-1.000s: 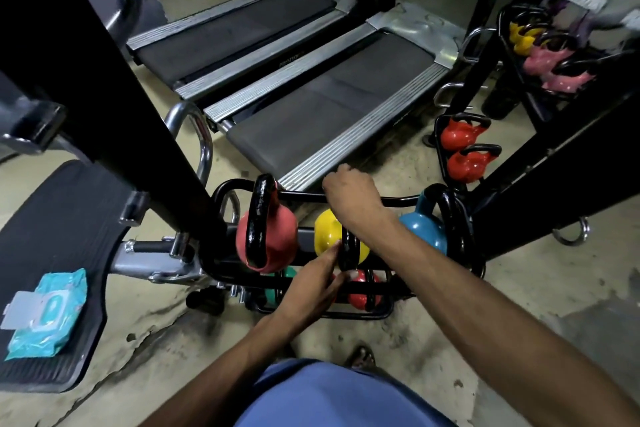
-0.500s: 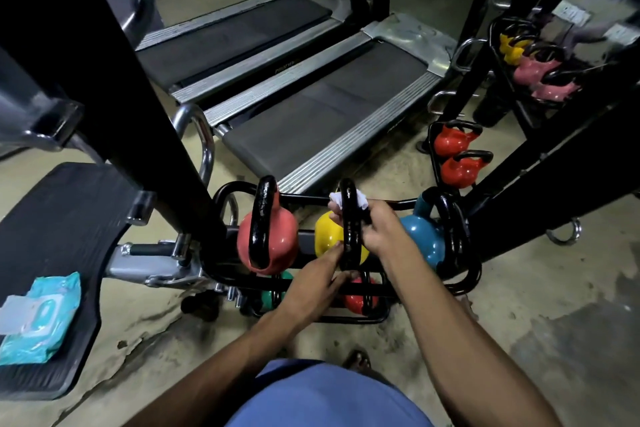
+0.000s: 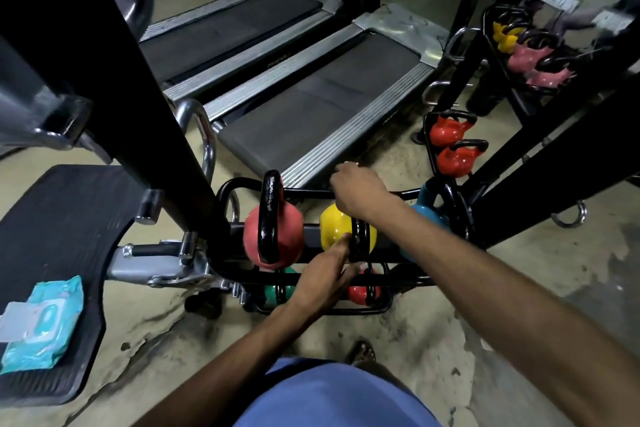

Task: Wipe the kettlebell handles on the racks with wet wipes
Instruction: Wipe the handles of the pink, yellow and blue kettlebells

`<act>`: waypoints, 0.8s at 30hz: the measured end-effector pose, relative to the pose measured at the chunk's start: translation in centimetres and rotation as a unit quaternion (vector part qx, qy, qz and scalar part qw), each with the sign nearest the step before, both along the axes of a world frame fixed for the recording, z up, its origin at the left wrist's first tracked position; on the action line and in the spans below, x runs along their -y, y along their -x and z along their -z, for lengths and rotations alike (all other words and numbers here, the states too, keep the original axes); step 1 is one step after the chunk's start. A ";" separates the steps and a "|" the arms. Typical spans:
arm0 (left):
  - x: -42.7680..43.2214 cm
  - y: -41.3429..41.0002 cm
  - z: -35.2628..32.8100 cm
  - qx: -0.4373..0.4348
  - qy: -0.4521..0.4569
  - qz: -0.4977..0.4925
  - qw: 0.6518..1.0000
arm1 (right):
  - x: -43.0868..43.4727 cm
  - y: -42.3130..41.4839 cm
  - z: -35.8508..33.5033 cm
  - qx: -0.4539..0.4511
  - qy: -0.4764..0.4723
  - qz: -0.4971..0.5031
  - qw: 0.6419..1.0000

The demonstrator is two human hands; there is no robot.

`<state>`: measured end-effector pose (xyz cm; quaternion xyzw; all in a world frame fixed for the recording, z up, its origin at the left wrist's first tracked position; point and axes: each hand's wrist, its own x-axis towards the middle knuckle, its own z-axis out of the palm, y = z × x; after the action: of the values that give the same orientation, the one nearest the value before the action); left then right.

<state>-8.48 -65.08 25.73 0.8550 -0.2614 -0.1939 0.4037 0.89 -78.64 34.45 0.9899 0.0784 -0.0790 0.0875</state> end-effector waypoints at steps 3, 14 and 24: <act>0.0 0.1 -0.2 0.008 0.005 0.008 1.000 | -0.6 -0.4 -1.6 -0.034 0.107 -0.103 0.988; -0.7 -0.2 0.2 -0.003 0.014 0.025 1.000 | 1.0 7.5 3.4 0.274 -0.452 0.191 0.827; -1.0 -0.7 -0.8 0.026 0.008 0.063 0.998 | 1.6 3.9 3.7 -0.063 -0.853 0.456 0.245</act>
<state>-7.82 -64.10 26.58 0.8384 -0.3267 -0.1947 0.3905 -2.99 -80.26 30.74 0.3479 -0.3590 -0.0546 -0.8644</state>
